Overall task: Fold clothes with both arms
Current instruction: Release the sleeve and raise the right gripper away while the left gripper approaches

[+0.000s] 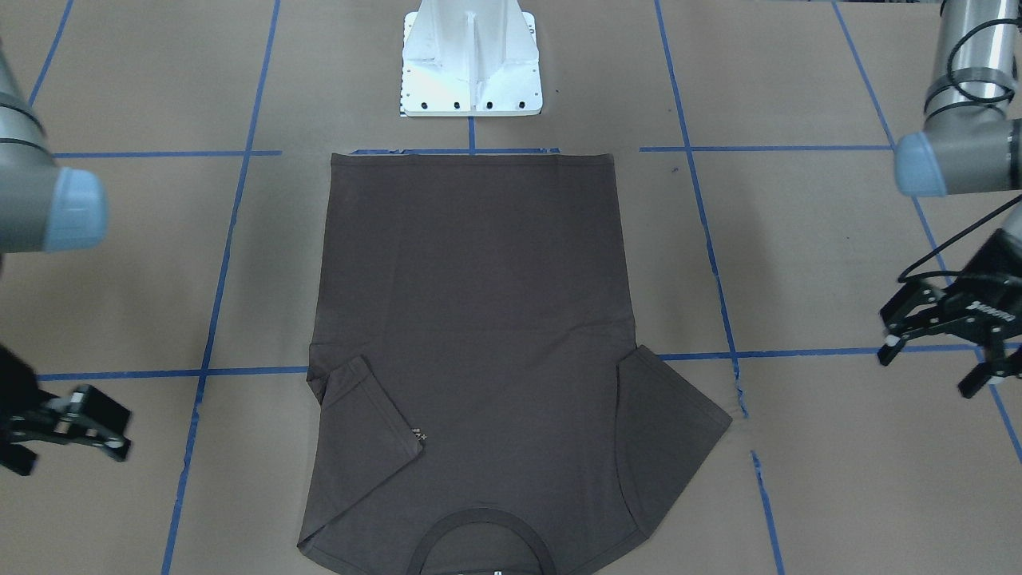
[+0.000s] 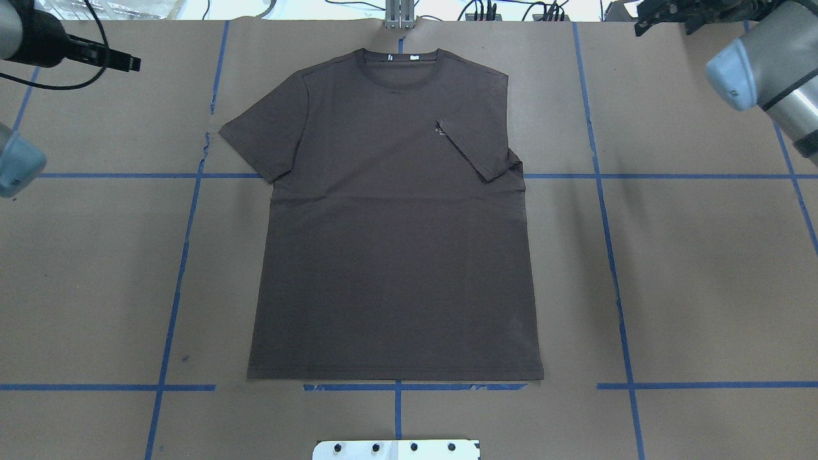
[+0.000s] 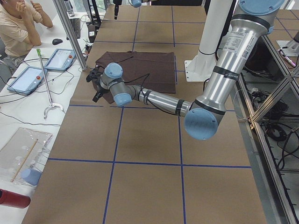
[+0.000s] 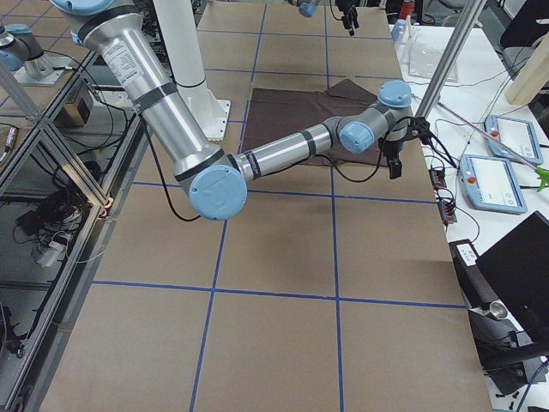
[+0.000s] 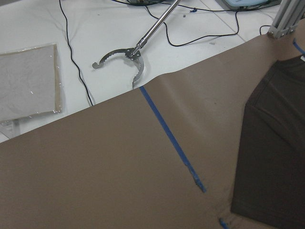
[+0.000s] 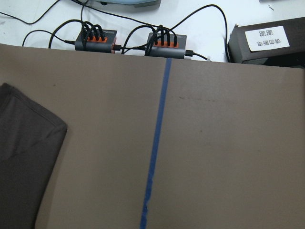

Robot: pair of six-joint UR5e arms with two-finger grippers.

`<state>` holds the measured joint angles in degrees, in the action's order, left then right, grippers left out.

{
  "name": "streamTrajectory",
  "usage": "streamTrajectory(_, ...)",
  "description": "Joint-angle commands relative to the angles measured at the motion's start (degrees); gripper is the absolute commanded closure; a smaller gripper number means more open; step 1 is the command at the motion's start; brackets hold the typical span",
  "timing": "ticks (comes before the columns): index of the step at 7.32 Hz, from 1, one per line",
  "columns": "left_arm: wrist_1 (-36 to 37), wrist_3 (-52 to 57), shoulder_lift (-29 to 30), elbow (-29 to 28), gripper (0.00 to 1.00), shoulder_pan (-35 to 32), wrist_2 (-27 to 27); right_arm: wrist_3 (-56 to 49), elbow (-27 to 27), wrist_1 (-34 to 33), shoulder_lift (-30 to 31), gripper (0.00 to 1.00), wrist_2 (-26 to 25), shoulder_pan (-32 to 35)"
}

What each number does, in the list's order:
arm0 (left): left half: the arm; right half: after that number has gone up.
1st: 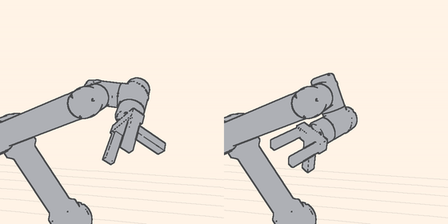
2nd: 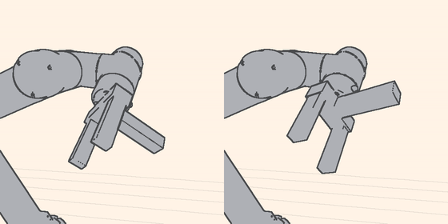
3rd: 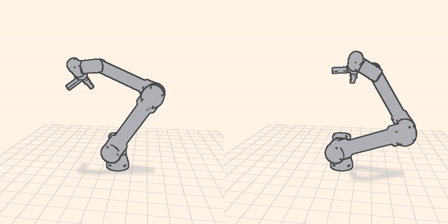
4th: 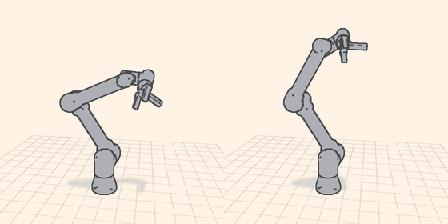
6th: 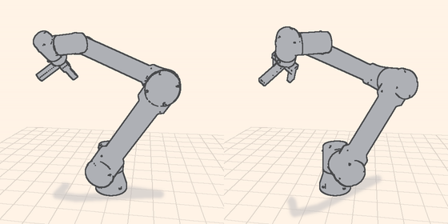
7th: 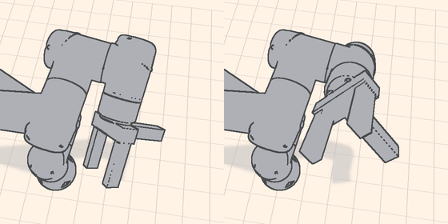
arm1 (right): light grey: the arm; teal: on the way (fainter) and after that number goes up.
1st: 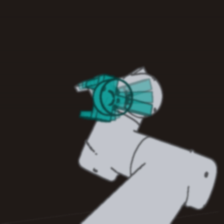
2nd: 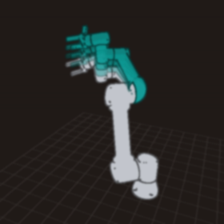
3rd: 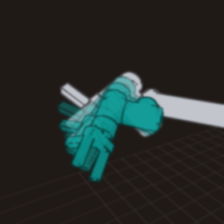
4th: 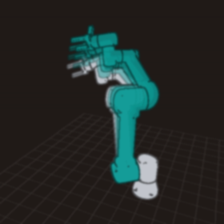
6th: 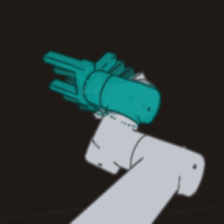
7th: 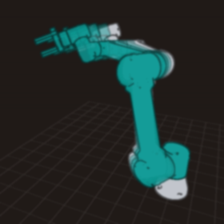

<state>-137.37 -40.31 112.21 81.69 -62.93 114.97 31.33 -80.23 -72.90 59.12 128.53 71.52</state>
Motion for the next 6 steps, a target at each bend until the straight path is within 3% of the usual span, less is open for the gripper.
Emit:
streamTrajectory(1, -0.62, -13.7, 5.45, -7.02, 0.23, 8.05, -11.04, -2.94, -2.03, 0.12, 3.11, 0.0, 1.28, 1.43)
streamTrajectory(2, -0.62, -15.31, 7.04, -9.42, 0.26, 11.3, -15.26, -2.94, -2.03, 0.21, 3.2, 0.0, 1.28, 1.43)
streamTrajectory(6, -0.71, -17.44, 7.76, -13.47, 0.29, 15.64, -20.57, -2.94, -1.95, 0.21, 3.55, 0.0, 0.93, 1.43)
